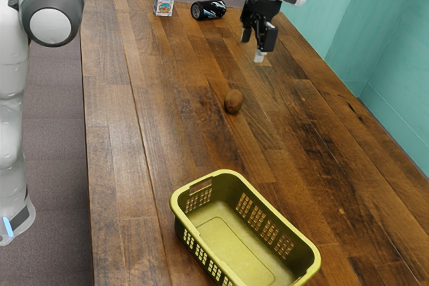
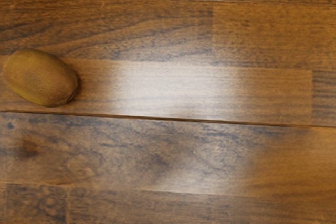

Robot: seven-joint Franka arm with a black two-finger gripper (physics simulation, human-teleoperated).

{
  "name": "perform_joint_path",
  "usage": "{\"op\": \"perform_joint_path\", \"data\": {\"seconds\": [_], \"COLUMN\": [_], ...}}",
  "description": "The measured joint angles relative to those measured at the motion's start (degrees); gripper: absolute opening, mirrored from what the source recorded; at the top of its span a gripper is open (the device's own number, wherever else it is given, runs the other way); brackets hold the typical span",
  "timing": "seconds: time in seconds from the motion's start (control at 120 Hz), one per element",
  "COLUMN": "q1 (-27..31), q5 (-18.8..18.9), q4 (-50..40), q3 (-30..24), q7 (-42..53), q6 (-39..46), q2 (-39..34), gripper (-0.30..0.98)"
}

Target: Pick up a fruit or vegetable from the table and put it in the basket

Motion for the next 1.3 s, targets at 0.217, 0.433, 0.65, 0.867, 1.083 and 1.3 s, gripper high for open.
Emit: {"op": "perform_joint_path", "data": {"seconds": [0.217, 0.433, 0.65, 0.867, 1.083, 1.3], "q1": [0.0, 0.2, 2.5, 3.3, 3.9, 5.0], "q5": [0.2, 0.5, 0.6, 0.0, 0.8, 0.3], "q4": [0.1, 0.0, -3.4, -13.9, -15.7, -8.9], "q3": [0.2, 0.2, 0.5, 2.8, 7.0, 7.3], "q7": [-0.1, 3.0, 11.9, 21.0, 28.4, 33.6], "q6": [0.3, -0.4, 0.2, 9.7, 18.8, 23.5], "q2": [0.2, 0.2, 0.0, -1.8, 1.7, 11.6], "gripper": [0.68, 0.68, 0.68, 0.68, 0.68, 0.68]}}
